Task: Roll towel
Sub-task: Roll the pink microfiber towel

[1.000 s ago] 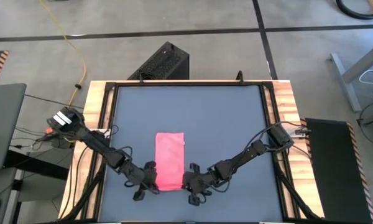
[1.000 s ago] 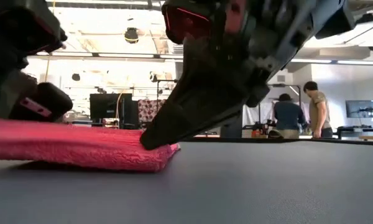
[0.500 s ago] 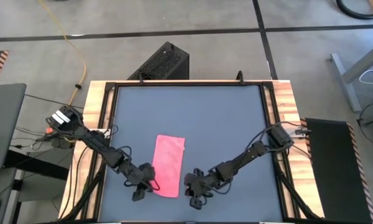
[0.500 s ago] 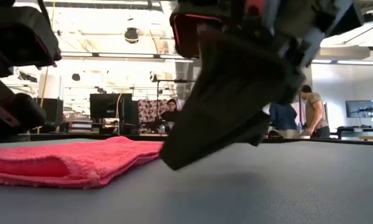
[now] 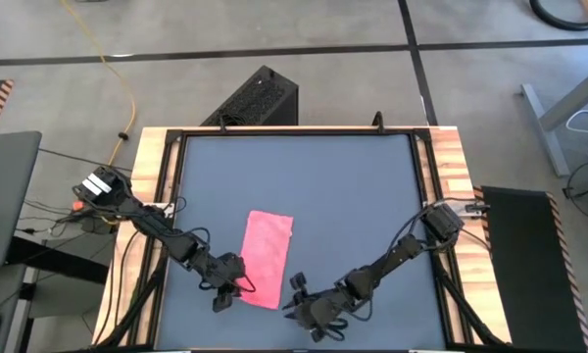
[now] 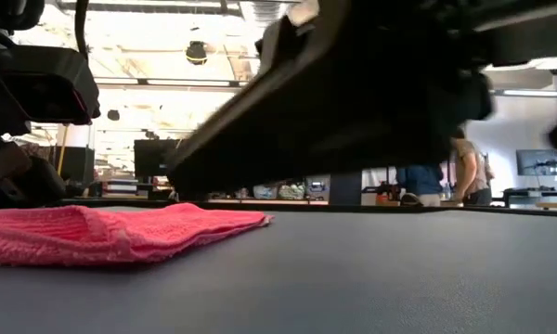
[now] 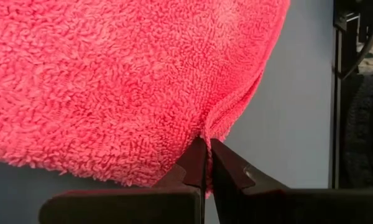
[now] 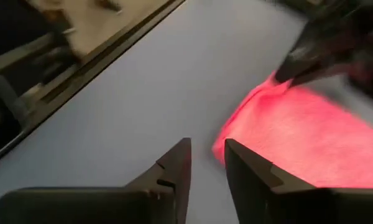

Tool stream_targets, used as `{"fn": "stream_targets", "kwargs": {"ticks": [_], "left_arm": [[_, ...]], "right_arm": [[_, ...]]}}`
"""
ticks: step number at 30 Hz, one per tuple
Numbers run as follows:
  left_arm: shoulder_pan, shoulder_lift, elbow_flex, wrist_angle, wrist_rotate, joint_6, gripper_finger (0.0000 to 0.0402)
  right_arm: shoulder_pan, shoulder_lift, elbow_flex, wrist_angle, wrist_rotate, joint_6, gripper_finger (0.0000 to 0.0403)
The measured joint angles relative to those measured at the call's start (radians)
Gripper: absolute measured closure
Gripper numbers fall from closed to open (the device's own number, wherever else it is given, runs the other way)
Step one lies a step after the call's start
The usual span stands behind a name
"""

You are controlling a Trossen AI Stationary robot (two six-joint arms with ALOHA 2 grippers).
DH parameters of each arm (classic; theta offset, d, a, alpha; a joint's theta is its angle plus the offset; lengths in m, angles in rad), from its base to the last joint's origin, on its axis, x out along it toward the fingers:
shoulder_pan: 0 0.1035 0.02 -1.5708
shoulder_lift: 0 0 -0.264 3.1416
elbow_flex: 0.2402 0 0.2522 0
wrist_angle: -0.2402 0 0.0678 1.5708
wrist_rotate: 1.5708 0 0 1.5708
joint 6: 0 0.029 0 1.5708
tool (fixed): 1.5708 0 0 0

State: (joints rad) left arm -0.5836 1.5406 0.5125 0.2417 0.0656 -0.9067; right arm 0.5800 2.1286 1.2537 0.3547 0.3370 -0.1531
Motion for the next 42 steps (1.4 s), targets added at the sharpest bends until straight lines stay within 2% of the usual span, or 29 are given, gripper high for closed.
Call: {"fn": "stream_targets", "kwargs": {"ticks": [3,9,14,21,30,35,42], "left_arm": [[0.002,0.000,0.000,0.000,0.009,0.000,0.0401],[0.002,-0.002,-0.030,0.022,0.008,-0.040,0.0401],[0.002,-0.002,-0.073,0.121,0.000,-0.068,0.0401],[0.002,-0.002,-0.073,0.117,-0.001,-0.064,0.0401],[0.000,-0.002,-0.074,0.110,0.002,-0.052,0.0401],[-0.005,-0.002,-0.074,0.113,0.007,-0.048,0.0401],[-0.005,-0.002,-0.074,0.115,0.021,-0.022,0.0401]], "right_arm": [[-0.009,0.013,0.001,0.025,0.032,0.014,0.0262],[-0.028,0.021,0.001,0.039,0.033,0.047,0.0212],[-0.037,0.034,0.004,0.058,0.019,0.058,0.0176],[-0.046,0.057,0.006,0.070,0.022,0.078,0.0169],[-0.050,0.169,0.126,0.061,-0.016,0.079,0.0169],[-0.050,0.174,0.153,-0.021,0.002,0.138,0.0199],[-0.050,0.174,0.152,-0.040,0.004,0.203,0.0325]]}}
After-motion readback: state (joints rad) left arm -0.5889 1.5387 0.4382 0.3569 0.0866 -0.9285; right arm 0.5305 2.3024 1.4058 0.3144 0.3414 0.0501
